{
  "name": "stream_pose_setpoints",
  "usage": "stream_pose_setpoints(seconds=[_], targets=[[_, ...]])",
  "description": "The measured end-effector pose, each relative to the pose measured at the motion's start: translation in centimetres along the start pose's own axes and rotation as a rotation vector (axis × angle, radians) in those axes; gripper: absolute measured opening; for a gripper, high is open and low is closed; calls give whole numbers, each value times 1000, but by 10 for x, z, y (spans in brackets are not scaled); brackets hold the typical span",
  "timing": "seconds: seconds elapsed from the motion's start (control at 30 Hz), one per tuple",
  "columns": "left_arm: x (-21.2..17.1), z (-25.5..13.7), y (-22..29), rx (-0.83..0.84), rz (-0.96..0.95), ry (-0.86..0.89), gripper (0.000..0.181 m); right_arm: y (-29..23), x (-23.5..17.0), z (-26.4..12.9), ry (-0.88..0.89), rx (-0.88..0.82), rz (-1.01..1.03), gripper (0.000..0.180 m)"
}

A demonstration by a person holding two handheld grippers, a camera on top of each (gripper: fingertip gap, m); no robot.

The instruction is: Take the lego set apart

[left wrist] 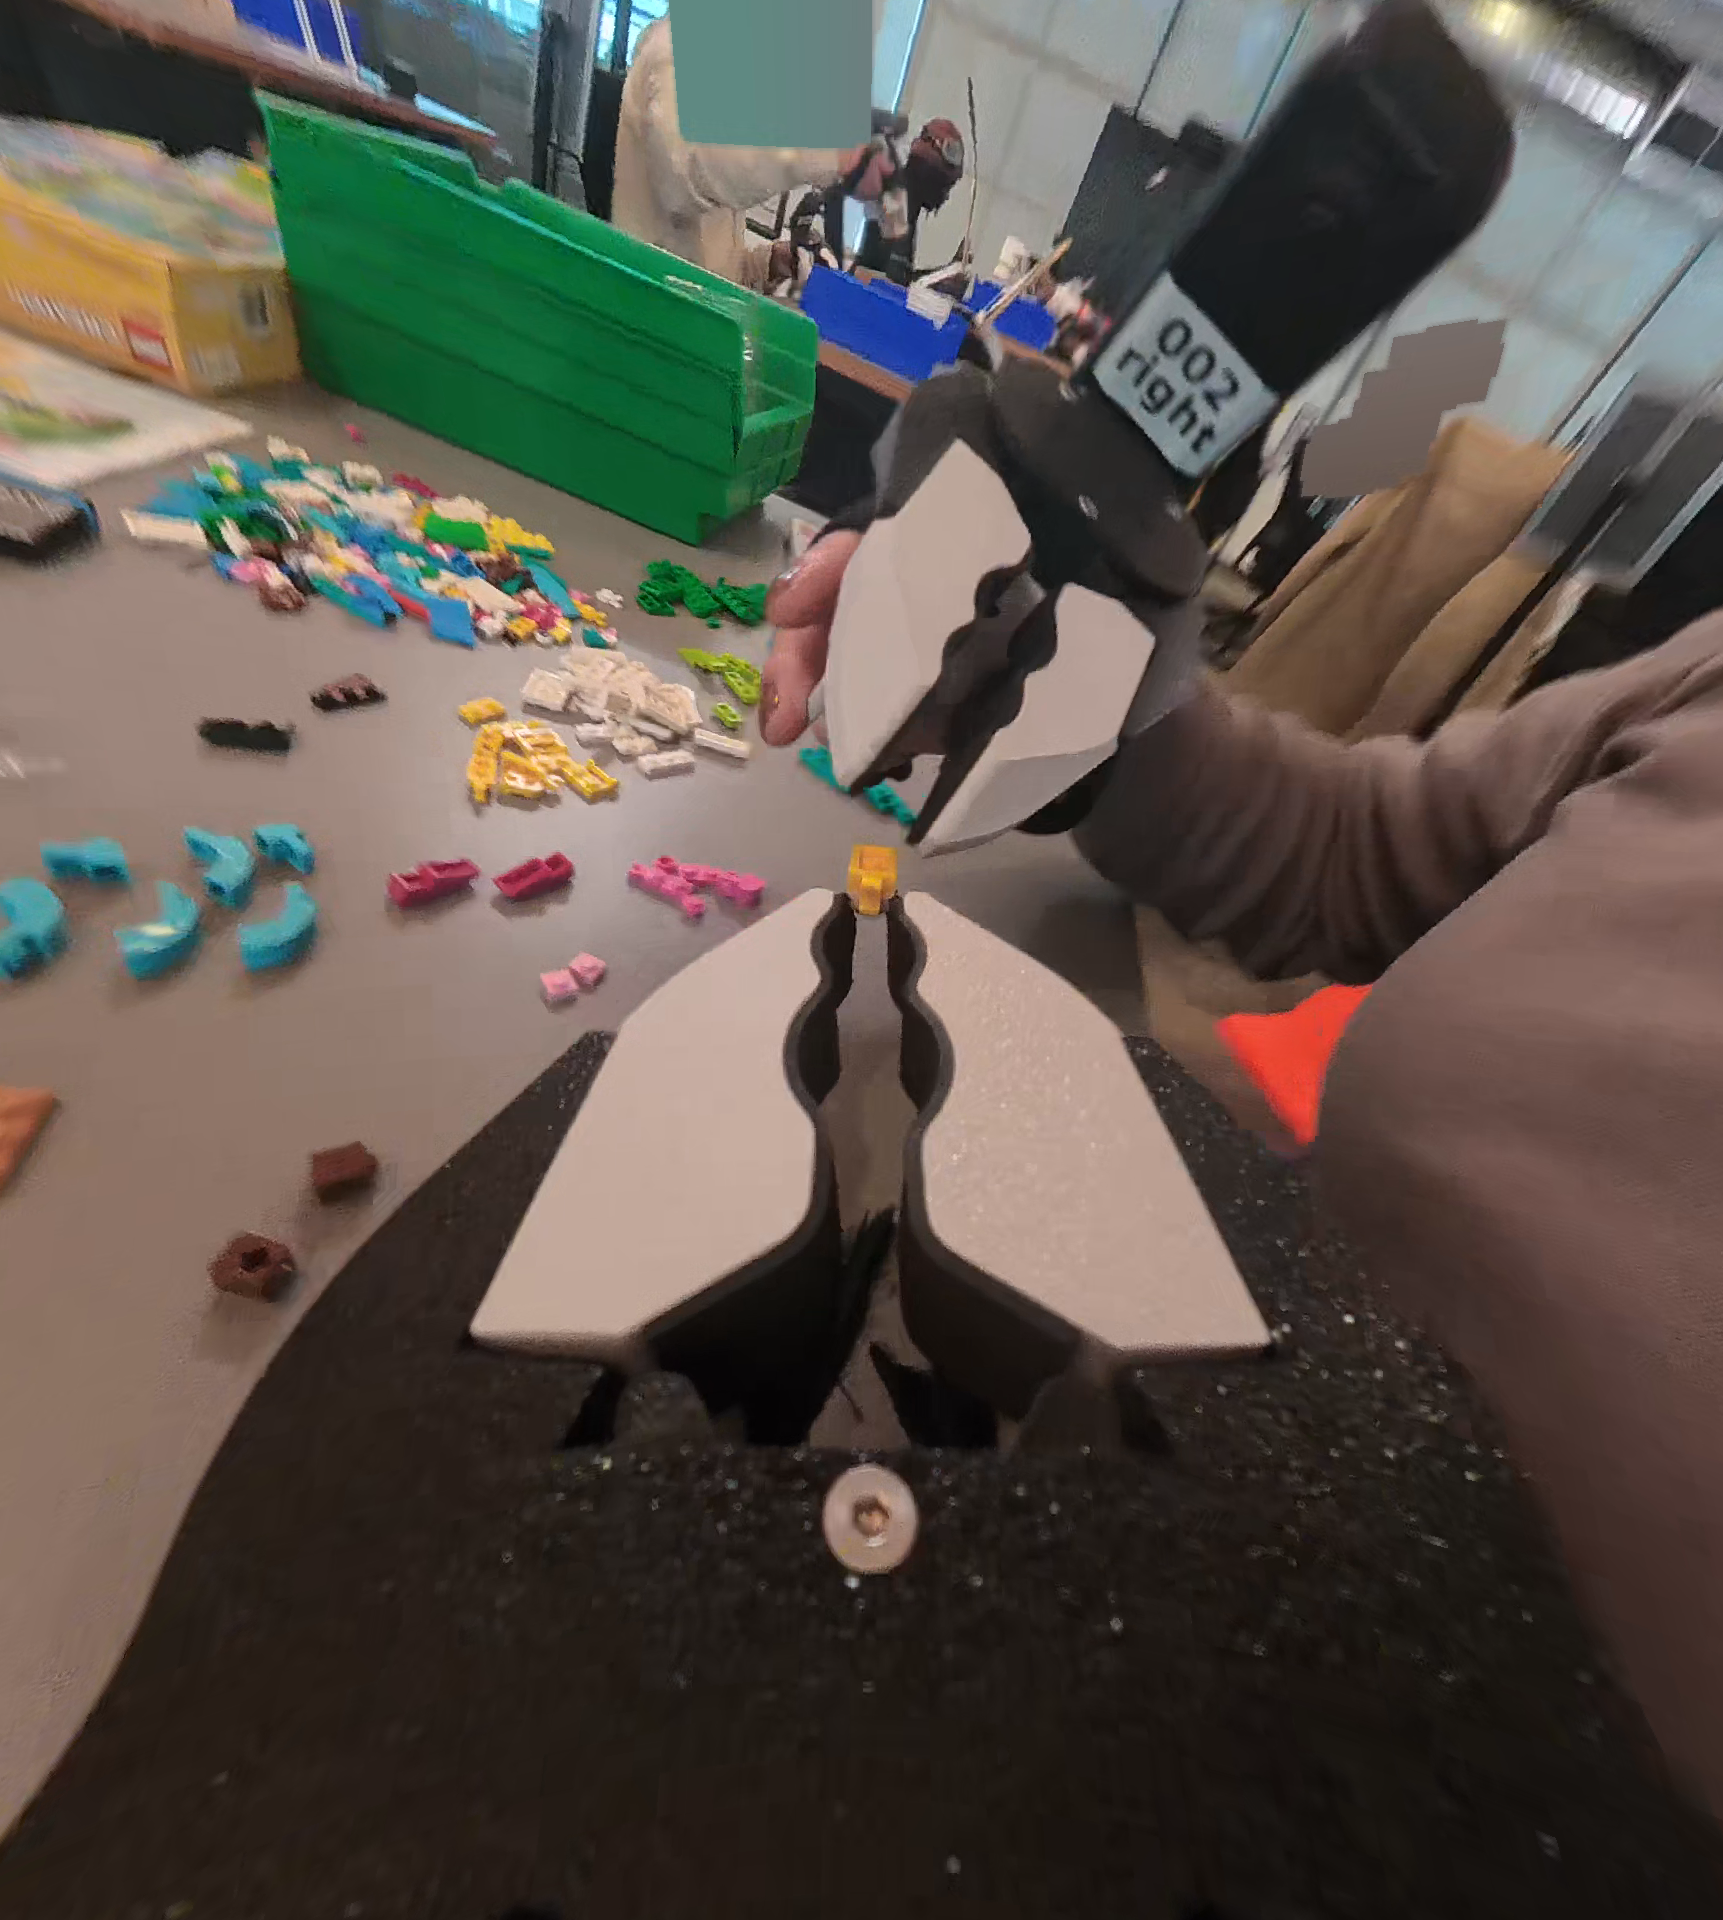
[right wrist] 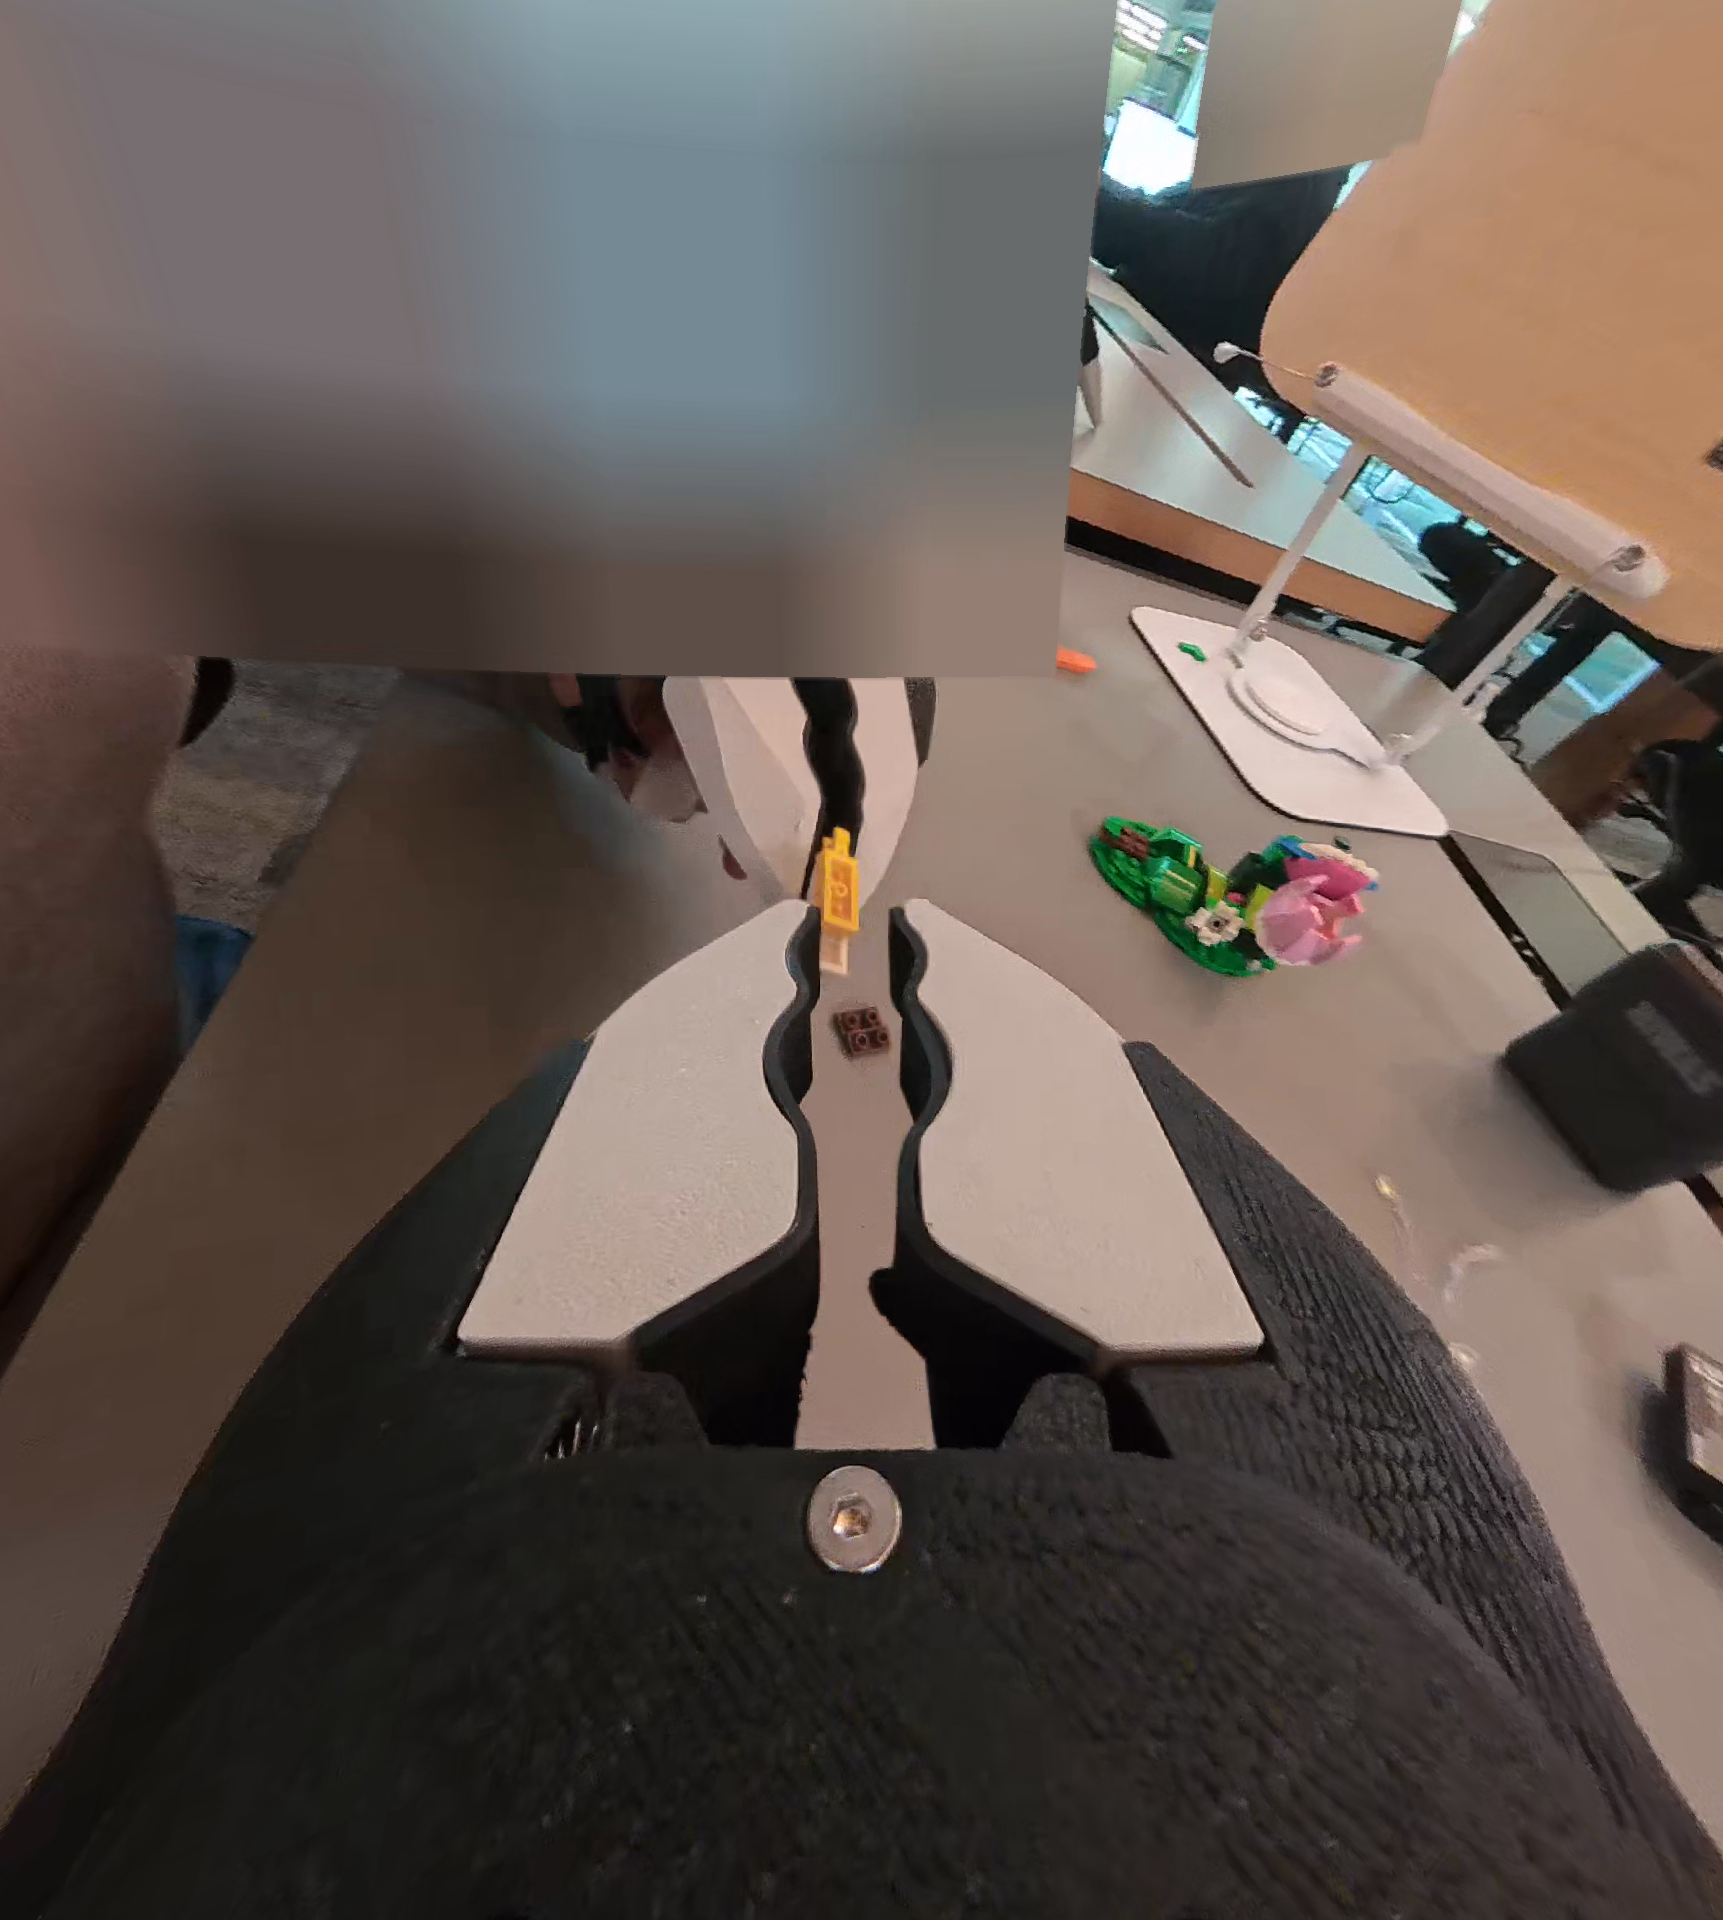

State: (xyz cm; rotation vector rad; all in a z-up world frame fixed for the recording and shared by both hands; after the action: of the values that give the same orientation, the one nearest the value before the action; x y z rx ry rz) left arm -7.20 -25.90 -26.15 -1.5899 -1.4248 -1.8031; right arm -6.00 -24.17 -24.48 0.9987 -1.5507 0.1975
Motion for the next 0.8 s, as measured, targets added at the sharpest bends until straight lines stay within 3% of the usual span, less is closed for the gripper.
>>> stream_pose_setpoints(seconds=[0.17,0.47,0.53,0.6,0.7,0.8], targets=[[-1,-2,2,-131,-197,19,6,-5,-2,2,-46,-1,-54,10],[8,-5,-1,-159,-286,88,6,-2,-4,7,-149,-99,-210,4],[4,-5,-4,-82,-143,57,15,-5,-7,7,-175,-57,-192,2],[-2,-7,-9,68,132,-19,30,-8,-13,4,-213,-5,-171,2],[-1,-9,-3,189,507,-93,31,-17,-21,4,-282,102,-144,2],[-9,-5,-1,225,724,-212,24,-24,-22,7,-319,191,-144,2]])
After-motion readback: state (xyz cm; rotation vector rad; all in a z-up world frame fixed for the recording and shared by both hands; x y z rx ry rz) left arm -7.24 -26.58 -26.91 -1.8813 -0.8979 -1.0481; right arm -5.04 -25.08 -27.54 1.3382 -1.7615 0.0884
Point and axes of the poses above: each gripper's, where its closed fingertips meet, z out along the fingers, x out of its top, y = z × x across the jaws, the point moved 1 cm from there along -z, back along the fingers, and after that the axes turned 6 degrees about -z, right-handed, at the moved point
